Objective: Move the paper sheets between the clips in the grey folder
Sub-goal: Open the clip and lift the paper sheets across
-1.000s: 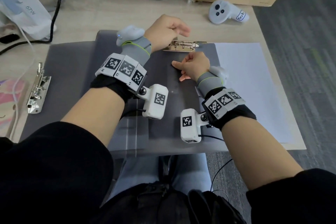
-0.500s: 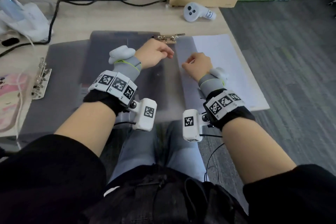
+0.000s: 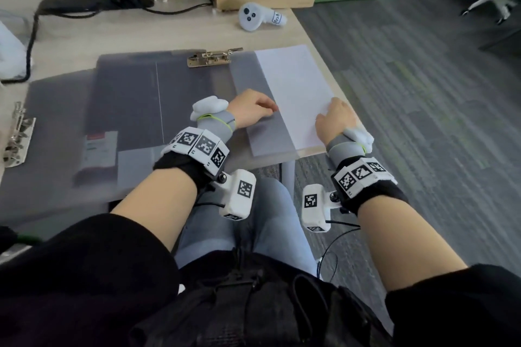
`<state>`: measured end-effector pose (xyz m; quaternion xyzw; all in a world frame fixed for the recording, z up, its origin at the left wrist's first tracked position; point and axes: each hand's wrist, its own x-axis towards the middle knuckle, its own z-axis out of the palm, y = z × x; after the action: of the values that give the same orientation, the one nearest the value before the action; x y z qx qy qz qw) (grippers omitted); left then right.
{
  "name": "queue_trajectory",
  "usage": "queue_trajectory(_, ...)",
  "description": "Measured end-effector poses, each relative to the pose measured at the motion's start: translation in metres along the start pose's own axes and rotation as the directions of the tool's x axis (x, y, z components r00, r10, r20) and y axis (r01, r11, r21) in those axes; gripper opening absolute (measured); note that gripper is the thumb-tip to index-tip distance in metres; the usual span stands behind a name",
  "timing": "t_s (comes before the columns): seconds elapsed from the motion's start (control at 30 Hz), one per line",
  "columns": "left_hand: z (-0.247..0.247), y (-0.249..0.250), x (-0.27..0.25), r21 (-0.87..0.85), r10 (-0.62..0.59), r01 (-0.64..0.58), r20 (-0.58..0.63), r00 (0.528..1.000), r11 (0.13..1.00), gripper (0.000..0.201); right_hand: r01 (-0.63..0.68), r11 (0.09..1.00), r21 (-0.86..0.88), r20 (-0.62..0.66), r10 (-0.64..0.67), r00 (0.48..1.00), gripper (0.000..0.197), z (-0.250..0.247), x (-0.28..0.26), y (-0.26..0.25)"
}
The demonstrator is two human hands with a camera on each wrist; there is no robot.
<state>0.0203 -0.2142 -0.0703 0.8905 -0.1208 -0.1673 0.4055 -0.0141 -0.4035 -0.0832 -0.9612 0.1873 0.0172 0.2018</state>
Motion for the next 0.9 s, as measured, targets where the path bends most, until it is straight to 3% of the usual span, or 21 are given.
queue_trajectory(0.13, 0.004, -0.004, 0.007, -0.075, -0.053, 0.050, -0.046, 0.998, 0.996, 0.026, 0.091, 0.996, -0.008, -0.039, -0.091, 0.995, 0.049, 0.001, 0.000, 0.005)
queue_trajectory(0.37, 0.001, -0.007, 0.013, -0.125, -0.089, 0.087, -0.014, 0.996, 0.988, 0.024, 0.135, 0.988, -0.074, -0.124, -0.143, 0.982, 0.060, 0.006, 0.005, 0.003)
queue_trajectory(0.5, -0.001, -0.005, 0.016, -0.107, -0.109, 0.108, -0.002, 0.994, 0.988, 0.022, 0.051, 0.997, 0.062, -0.113, -0.044, 0.993, 0.066, 0.007, 0.012, -0.001)
queue_trajectory(0.6, -0.001, -0.005, 0.016, -0.115, -0.106, 0.106, 0.008, 0.994, 0.988, 0.022, -0.003, 0.998, 0.067, -0.111, 0.010, 0.994, 0.051, 0.008, 0.016, -0.002)
queue_trajectory(0.77, -0.002, -0.005, 0.016, -0.129, -0.108, 0.109, 0.013, 0.994, 0.986, 0.022, -0.022, 0.999, 0.040, -0.093, 0.025, 0.995, 0.043, 0.008, 0.019, -0.002)
queue_trajectory(0.9, -0.001, -0.006, 0.016, -0.145, -0.102, 0.102, 0.010, 0.995, 0.984, 0.021, 0.025, 0.999, 0.047, -0.139, -0.018, 0.990, 0.053, 0.011, 0.016, 0.000)
